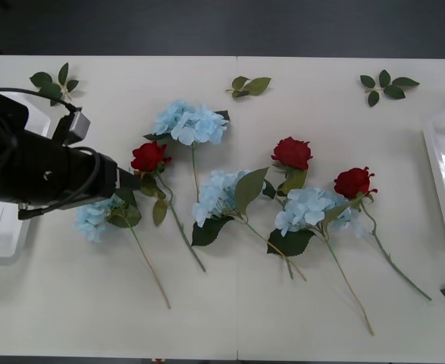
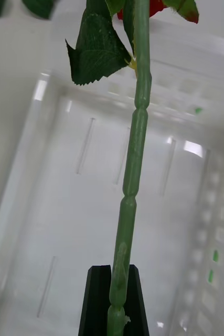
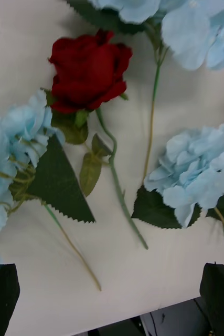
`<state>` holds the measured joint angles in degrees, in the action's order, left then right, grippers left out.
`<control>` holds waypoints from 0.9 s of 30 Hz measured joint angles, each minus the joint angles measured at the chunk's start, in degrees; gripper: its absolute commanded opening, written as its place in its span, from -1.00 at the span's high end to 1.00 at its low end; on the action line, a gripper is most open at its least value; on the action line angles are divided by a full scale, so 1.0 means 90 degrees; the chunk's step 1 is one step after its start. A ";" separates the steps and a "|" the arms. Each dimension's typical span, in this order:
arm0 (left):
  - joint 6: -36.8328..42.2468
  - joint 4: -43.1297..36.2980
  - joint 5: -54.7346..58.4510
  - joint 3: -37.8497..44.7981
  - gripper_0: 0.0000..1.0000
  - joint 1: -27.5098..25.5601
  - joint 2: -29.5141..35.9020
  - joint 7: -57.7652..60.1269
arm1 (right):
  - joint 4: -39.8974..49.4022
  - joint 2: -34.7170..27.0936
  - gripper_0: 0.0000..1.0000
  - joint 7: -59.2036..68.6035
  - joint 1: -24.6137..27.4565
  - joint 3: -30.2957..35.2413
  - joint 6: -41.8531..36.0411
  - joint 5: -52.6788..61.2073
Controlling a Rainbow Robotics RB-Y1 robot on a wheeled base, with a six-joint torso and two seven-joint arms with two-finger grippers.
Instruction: Put the red flowers into the right box and the blue flowers into the left box
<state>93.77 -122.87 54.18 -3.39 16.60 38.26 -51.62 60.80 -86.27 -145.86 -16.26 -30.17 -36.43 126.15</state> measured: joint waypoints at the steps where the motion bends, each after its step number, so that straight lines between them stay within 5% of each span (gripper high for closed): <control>1: 0.0180 0.0000 -0.0134 -0.0039 -1.00 0.0000 -0.0090 0.0026 | -0.0180 0.0006 1.00 -0.0005 0.0025 0.0000 0.0007 0.0000; 8: 0.1137 0.0000 -0.0931 -0.0084 -1.00 0.0000 -0.0674 0.1127 | -0.0729 0.0040 1.00 -0.0216 0.0547 0.0002 0.0409 0.0000; 17: 0.0869 0.0471 -0.1606 -0.1097 -1.00 0.0002 -0.0636 0.1211 | -0.0990 0.0793 1.00 -0.0319 0.0828 0.0010 0.1018 -0.0337; 18: 0.0802 0.0569 -0.1610 -0.1176 -1.00 0.0002 -0.0636 0.1219 | -0.1027 0.0874 0.87 -0.0334 0.0828 0.0010 0.1076 -0.0429; 22: 0.0508 0.1015 -0.1726 -0.1449 -1.00 0.0023 -0.0636 0.1285 | -0.1069 0.1042 -0.20 -0.0341 0.0828 0.0010 0.1257 -0.0523; 27: 0.0135 0.1584 -0.1860 -0.1879 -1.00 0.0202 -0.0636 0.1325 | -0.1068 0.1044 -0.59 -0.0381 0.0827 0.0010 0.1290 -0.0593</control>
<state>94.98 -108.62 37.44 -20.30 18.42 32.53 -39.70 51.19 -76.87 -149.29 -8.81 -30.09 -24.83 120.81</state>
